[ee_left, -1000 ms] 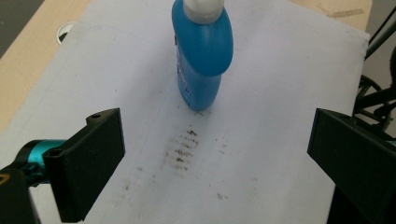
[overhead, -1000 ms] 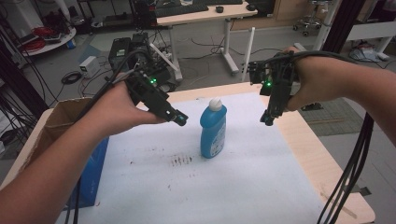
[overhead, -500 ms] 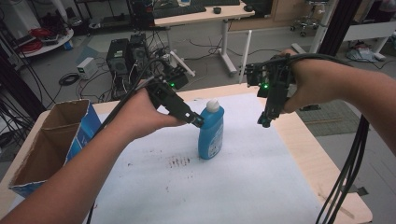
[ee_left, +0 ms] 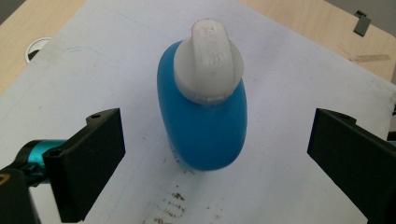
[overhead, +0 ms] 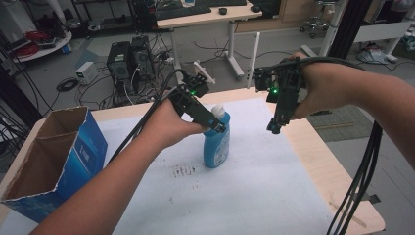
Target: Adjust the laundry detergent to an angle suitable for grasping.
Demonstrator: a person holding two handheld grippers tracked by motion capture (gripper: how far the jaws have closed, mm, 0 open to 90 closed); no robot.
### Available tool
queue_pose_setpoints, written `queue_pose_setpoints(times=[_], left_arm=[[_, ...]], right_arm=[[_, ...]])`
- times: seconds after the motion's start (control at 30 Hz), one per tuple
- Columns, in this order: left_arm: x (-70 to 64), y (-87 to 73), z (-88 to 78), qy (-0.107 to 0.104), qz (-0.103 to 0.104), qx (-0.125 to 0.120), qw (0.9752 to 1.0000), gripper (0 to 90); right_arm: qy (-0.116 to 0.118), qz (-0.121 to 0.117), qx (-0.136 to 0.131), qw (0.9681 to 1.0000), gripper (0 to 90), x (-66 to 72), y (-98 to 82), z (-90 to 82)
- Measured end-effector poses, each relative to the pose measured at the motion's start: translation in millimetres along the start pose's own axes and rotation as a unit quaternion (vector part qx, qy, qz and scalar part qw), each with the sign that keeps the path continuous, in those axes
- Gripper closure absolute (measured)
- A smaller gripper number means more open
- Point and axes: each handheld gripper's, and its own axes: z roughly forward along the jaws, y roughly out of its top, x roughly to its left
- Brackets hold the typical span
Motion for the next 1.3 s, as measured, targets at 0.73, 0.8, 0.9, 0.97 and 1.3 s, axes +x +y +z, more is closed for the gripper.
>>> queue_pose_setpoints(times=[0.73,0.8,0.9,0.97,1.3], left_arm=[[-4.3,10.5,41.7,0.034,-0.001,0.030,0.9990,4.0],[-3.4,10.8,43.0,0.038,-0.003,0.027,0.9989,4.0],[-3.2,11.6,46.2,0.050,-0.006,0.028,0.9984,4.0],[-3.7,11.6,47.8,0.051,-0.014,0.023,0.9983,4.0],[-2.5,12.8,54.3,0.054,-0.014,0.030,0.9980,4.0]], right_arm=[[0.003,-0.002,-0.001,1.0000,13.6,-1.1,2.5,1.9],[0.003,-0.001,-0.001,1.0000,13.6,-0.8,2.2,1.7],[0.003,0.000,0.001,1.0000,13.6,-0.6,1.8,1.9],[0.003,0.001,0.001,1.0000,13.6,-0.5,1.9,1.9],[0.003,-0.002,0.000,1.0000,13.6,-1.7,2.9,2.8]])
